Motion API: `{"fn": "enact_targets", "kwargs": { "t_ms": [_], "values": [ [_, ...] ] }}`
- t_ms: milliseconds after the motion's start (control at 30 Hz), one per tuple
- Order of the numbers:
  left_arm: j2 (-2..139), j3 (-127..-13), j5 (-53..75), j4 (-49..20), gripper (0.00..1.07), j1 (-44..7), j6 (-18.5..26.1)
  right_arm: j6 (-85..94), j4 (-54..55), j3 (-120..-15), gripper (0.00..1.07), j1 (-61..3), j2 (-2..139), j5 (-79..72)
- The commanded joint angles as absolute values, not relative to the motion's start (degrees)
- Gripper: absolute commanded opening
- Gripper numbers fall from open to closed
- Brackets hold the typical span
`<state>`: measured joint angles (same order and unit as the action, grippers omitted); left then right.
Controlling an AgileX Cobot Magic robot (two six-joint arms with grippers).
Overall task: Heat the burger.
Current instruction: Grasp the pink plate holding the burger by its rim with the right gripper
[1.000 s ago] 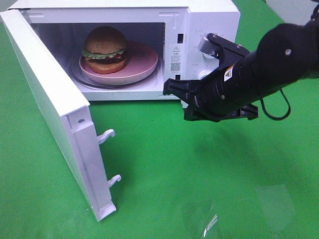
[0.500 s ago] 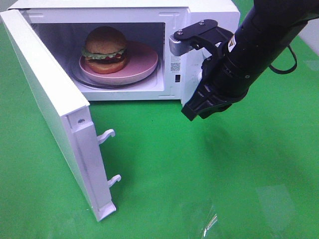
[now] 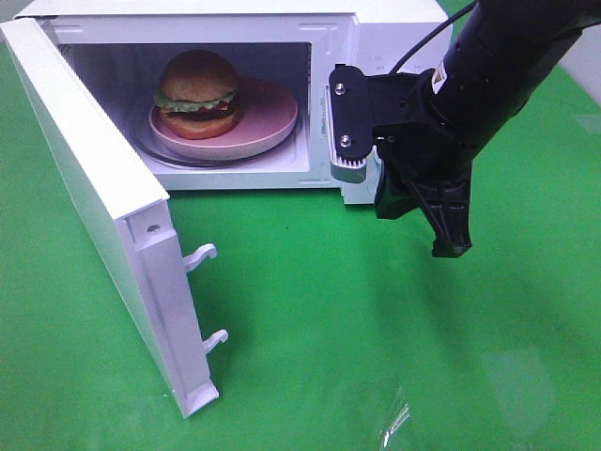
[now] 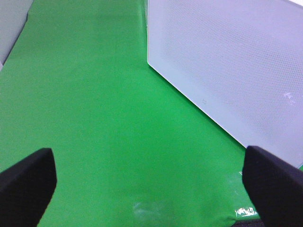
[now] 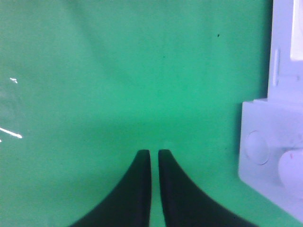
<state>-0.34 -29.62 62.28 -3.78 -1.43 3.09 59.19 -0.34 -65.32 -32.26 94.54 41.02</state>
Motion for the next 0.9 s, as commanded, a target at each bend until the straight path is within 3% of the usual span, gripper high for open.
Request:
{"fn": "enact_targets", "kwargs": {
  "t_ms": [33,300,367,400,433,500,533,567,600,633,667,700,900],
  "values": [
    [-1.2,-29.68,61.36,-4.3,1.01,-1.43,3.09,68.81,-0.63,-65.66,0.12,-32.03,94.02,38.96],
    [-1.2,-29.68,61.36,-4.3,1.01,-1.43,3.09,72.82,-2.06,-65.66,0.16,-32.2,94.02,38.67],
    [-1.2,-29.68,61.36,-4.3,1.01,-1.43,3.09,72.19,-3.09,-65.66,0.23,-32.2,94.02,37.7],
    [-1.2,-29.68,61.36,-4.3,1.01,-1.43,3.09,70.93,-4.24,-65.66,0.33,-32.2,94.02,36.04],
    [-1.2,-29.68,61.36,-4.3,1.01,-1.43,3.09,70.93,-4.24,-65.66,0.33,-32.2,94.02,36.04],
    [-1.2,-29.68,61.36,-4.3,1.01,-1.43,3.09,68.53,-6.3,-65.66,0.5,-32.66,94.02,33.8],
    [-1.2,-29.68,61.36,-4.3,1.01,-1.43,3.09,68.53,-6.3,-65.66,0.5,-32.66,94.02,33.8],
    [-1.2,-29.68,61.36,-4.3,1.01,-1.43,3.09,66.69,-8.65,-65.66,0.65,-33.0,94.02,33.0],
    [-1.2,-29.68,61.36,-4.3,1.01,-1.43,3.09,66.69,-8.65,-65.66,0.65,-33.0,94.02,33.0],
    [-1.2,-29.68,61.36,-4.3,1.01,-1.43,3.09,65.09,-10.08,-65.66,0.77,-33.75,94.02,31.97],
    [-1.2,-29.68,61.36,-4.3,1.01,-1.43,3.09,65.09,-10.08,-65.66,0.77,-33.75,94.02,31.97],
    [-1.2,-29.68,61.36,-4.3,1.01,-1.43,3.09,63.03,-11.4,-65.66,0.88,-34.15,94.02,30.48],
    [-1.2,-29.68,61.36,-4.3,1.01,-1.43,3.09,60.73,-14.32,-65.72,0.92,-34.21,94.25,28.71]
  ]
}}
